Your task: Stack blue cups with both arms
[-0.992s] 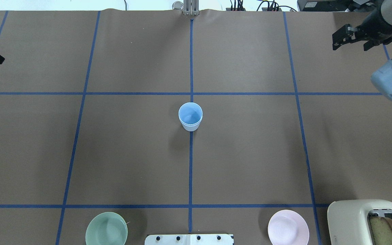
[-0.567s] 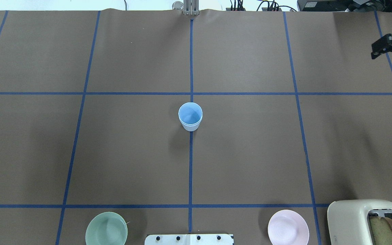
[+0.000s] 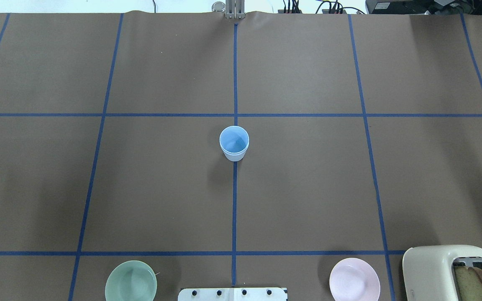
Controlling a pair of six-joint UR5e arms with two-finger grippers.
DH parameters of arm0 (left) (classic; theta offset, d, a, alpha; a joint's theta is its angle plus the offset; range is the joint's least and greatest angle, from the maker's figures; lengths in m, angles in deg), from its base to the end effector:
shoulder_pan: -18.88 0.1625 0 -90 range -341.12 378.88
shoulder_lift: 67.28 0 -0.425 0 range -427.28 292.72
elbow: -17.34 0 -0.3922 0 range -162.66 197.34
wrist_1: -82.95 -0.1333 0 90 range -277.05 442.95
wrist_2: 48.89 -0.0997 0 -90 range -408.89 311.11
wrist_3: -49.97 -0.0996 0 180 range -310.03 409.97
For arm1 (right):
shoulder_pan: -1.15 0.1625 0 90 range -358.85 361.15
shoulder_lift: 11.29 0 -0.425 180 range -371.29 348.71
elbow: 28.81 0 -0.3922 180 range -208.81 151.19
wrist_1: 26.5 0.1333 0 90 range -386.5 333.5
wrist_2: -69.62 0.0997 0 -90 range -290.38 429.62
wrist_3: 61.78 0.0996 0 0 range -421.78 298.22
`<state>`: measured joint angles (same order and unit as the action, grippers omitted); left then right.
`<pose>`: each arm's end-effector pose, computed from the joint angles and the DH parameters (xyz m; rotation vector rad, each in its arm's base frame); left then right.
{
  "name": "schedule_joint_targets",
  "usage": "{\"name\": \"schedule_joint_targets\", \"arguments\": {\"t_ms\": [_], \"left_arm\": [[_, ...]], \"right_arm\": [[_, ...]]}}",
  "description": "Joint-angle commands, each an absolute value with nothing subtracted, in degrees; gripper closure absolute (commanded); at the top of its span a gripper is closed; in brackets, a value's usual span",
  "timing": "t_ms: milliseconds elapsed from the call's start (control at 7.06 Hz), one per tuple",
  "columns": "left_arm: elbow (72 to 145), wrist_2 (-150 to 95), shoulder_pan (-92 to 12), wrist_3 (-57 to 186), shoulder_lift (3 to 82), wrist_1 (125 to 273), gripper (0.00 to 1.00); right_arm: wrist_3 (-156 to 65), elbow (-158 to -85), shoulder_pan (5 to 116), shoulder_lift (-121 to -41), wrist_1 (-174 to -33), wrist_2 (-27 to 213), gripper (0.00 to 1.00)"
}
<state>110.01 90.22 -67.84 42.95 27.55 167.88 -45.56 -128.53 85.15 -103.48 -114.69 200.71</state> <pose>-0.0278 -0.5295 0.5957 0.0678 0.8566 0.1868 0.0170 -0.4876 0.5937 0.0152 -0.7325 0.1119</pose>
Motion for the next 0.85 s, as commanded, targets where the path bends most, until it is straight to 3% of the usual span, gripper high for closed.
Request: {"name": "schedule_joint_targets", "arguments": {"t_ms": [0,708], "left_arm": [[110.7,90.2,-68.0,42.9,23.3,168.0,0.0],[110.9,90.2,-68.0,42.9,22.6,168.1,0.0]], "right_arm": [[-45.8,-128.8,86.7,-105.3,-114.7,201.1,0.0],[-45.8,-129.0,86.8,-105.4,-114.7,201.2,0.0]]}}
